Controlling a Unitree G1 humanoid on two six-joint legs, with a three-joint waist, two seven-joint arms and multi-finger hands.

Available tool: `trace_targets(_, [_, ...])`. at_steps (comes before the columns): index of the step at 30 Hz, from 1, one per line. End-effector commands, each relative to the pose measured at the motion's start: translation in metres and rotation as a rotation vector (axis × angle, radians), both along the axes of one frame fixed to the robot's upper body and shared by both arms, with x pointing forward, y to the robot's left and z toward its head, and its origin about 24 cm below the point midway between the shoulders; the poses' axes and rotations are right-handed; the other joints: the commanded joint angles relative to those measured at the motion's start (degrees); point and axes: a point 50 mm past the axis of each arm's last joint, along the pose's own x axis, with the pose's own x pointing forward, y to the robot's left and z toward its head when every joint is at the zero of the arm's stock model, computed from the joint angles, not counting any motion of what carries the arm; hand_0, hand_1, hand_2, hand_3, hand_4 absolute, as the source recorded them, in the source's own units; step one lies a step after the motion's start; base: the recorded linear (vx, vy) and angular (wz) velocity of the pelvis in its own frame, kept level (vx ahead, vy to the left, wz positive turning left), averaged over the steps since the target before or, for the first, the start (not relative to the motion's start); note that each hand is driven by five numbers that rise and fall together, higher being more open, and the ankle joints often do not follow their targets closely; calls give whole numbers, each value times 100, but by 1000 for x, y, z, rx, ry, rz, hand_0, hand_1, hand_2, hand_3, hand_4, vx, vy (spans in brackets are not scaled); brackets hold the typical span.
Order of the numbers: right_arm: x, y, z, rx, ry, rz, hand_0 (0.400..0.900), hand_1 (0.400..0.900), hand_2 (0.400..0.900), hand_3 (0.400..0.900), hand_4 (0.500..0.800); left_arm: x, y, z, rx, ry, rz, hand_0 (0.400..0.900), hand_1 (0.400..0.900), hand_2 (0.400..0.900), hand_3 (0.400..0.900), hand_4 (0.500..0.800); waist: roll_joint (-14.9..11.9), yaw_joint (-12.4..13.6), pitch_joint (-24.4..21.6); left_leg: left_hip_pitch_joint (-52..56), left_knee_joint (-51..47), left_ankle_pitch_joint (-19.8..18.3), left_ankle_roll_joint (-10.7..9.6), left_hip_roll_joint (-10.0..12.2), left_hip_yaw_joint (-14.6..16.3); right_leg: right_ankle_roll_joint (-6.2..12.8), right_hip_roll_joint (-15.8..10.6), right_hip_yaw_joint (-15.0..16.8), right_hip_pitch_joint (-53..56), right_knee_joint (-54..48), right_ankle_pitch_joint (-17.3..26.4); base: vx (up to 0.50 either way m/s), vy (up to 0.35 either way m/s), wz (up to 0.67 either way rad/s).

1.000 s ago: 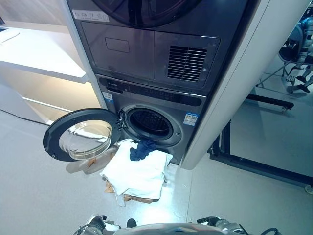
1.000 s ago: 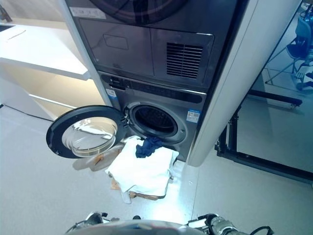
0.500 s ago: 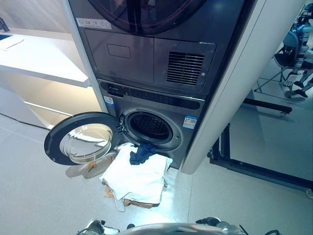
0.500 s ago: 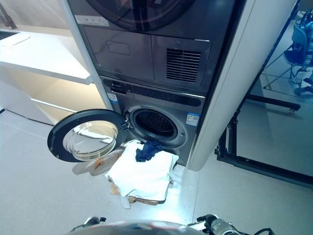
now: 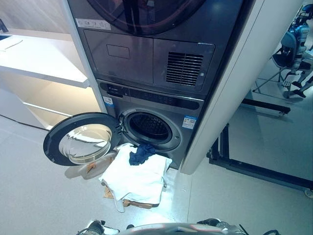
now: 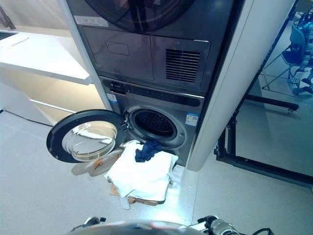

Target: Put the clothes in the basket into the washing machine.

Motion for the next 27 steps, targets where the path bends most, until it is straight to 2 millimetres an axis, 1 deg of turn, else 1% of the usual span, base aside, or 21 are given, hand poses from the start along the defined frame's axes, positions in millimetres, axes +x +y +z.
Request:
trace_targets(1, [4, -6, 1, -60, 41, 41, 900, 900, 900, 900, 800, 12, 8, 3, 50, 2, 21, 900, 900, 900, 900, 800, -72, 111, 153, 528, 271, -1091, 66, 11, 0, 78, -55, 66, -333, 176, 322, 20, -70, -6])
trace_targets(5, [6, -8, 2, -63, 37, 33, 900, 900, 900, 900, 800, 10, 11, 4, 65, 18, 21, 900, 900, 900, 900, 800, -81, 87, 199, 484, 332, -1093, 40, 75, 25, 33, 10, 102, -391, 208, 286, 4, -99, -13])
trace_targets(7, [8, -9, 3, -69, 32, 58, 900, 900, 900, 900, 800, 10, 12, 4, 67, 12, 41, 900, 900, 900, 900, 800, -89, 75, 240, 429, 415, -1101, 23, 113, 29, -7, 54, 138, -430, 246, 258, -16, -119, -17])
trace_targets(8, [11, -10, 4, -73, 30, 103, 900, 900, 900, 900, 800, 12, 12, 4, 71, -3, 73, 900, 900, 900, 900, 800, -106, 72, 285, 341, 558, -1111, -7, 144, 6, -47, 98, 185, -471, 270, 253, -38, -155, -11])
trace_targets(9, [13, -11, 4, -79, 24, 126, 900, 900, 900, 900, 800, 14, 12, 5, 73, -18, 95, 900, 900, 900, 900, 800, -146, 76, 324, 227, 828, -1166, -44, 188, 15, -85, 106, 197, -513, 290, 256, -50, -190, -6])
trace_targets(10, [17, -12, 6, -85, 19, 164, 900, 900, 900, 900, 800, 17, 12, 6, 79, -40, 121, 900, 900, 900, 900, 800, -212, 61, 376, 113, 1192, -1303, -38, 229, 33, -134, 86, 208, -590, 335, 253, -66, -185, 1])
trace_targets(11, [21, -13, 7, -92, 10, 196, 900, 900, 900, 900, 800, 20, 12, 7, 83, -64, 143, 900, 900, 900, 900, 800, -301, 70, 453, -83, 1762, -1355, -37, 272, 19, -225, 47, 211, -684, 393, 270, -67, -204, 3])
trace_targets(12, [24, -15, 8, -97, 5, 210, 900, 900, 900, 900, 800, 22, 13, 7, 82, -80, 154, 900, 900, 900, 900, 800, -367, 101, 530, -380, 2415, -1219, -69, 318, -37, -312, 37, 203, -742, 431, 283, -50, -204, 3])
trace_targets(13, [26, -18, 9, -103, 3, 216, 900, 900, 900, 900, 800, 22, 14, 7, 78, -90, 167, 900, 900, 900, 900, 800, -391, 131, 598, -652, 2863, -1040, -118, 371, -79, -376, 49, 186, -775, 460, 296, -13, -182, 4])
trace_targets(14, [27, -22, 11, -117, 1, 203, 900, 900, 900, 900, 800, 22, 14, 7, 72, -101, 185, 900, 900, 900, 900, 800, -388, 192, 710, -1029, 3327, -778, -169, 402, -103, -444, 64, 202, -741, 490, 283, 48, -113, -3])
trace_targets(15, [26, -25, 11, -131, 0, 176, 900, 900, 900, 900, 800, 20, 14, 7, 68, -103, 207, 900, 900, 900, 900, 800, -353, 270, 785, -1292, 3391, -671, -183, 329, -148, -445, 84, 228, -676, 502, 257, 98, -47, -11])
trace_targets(16, [26, -28, 12, -138, 0, 150, 900, 900, 900, 900, 800, 18, 15, 7, 69, -102, 230, 900, 900, 900, 900, 800, -324, 333, 846, -1431, 3346, -651, -184, 265, -147, -424, 98, 254, -598, 494, 225, 169, 35, -18])
trace_targets(18, [25, -33, 13, -145, -8, 93, 900, 900, 900, 900, 800, 13, 18, 7, 71, -94, 271, 900, 900, 900, 900, 800, -194, 447, 947, -1603, 2759, -457, -211, 277, 144, -398, 188, 236, -349, 462, 44, 202, 79, -14])
trace_targets(19, [25, -35, 13, -146, -11, 83, 900, 900, 900, 900, 800, 12, 19, 7, 70, -92, 287, 900, 900, 900, 900, 800, -160, 485, 968, -1661, 2555, -384, -213, 255, 221, -388, 207, 224, -270, 439, -7, 236, 115, -10])
trace_targets(20, [25, -36, 13, -146, -12, 76, 900, 900, 900, 900, 800, 11, 20, 7, 70, -92, 302, 900, 900, 900, 900, 800, -85, 538, 972, -1784, 2220, -202, -245, 234, 288, -390, 289, 226, -172, 426, -83, 244, 125, -8])
trace_targets(22, [22, -35, 12, -146, -12, 75, 900, 900, 900, 900, 800, 10, 19, 6, 67, -94, 317, 900, 900, 900, 900, 800, -38, 581, 952, -1798, 1851, -137, -225, 207, 398, -381, 329, 195, -64, 428, -190, 253, 136, -3])
trace_targets(23, [19, -34, 11, -148, -14, 76, 900, 900, 900, 900, 800, 8, 19, 6, 65, -90, 328, 900, 900, 900, 900, 800, -72, 565, 920, -1657, 1696, -361, -117, 121, 438, -343, 265, 152, -6, 468, -250, 232, 146, 2])
trace_targets(24, [16, -33, 10, -148, -13, 71, 900, 900, 900, 900, 800, 7, 19, 5, 67, -86, 336, 900, 900, 900, 900, 800, -98, 542, 872, -1503, 1589, -499, -32, 54, 422, -310, 218, 143, -2, 504, -261, 254, 146, 4])
trace_targets(25, [12, -31, 9, -143, -9, 52, 900, 900, 900, 900, 800, 5, 20, 5, 76, -87, 348, 900, 900, 900, 900, 800, -119, 517, 794, -1291, 1441, -607, 29, -22, 368, -251, 164, 113, 16, 560, -275, 267, 117, 3])
trace_targets(27, [8, -27, 7, -124, -2, 59, 900, 900, 900, 900, 800, 5, 24, 7, 81, -99, 349, 900, 900, 900, 900, 800, -122, 491, 675, -1045, 1290, -718, 107, -53, 292, -198, 118, 109, -19, 712, -337, 258, 87, 5])
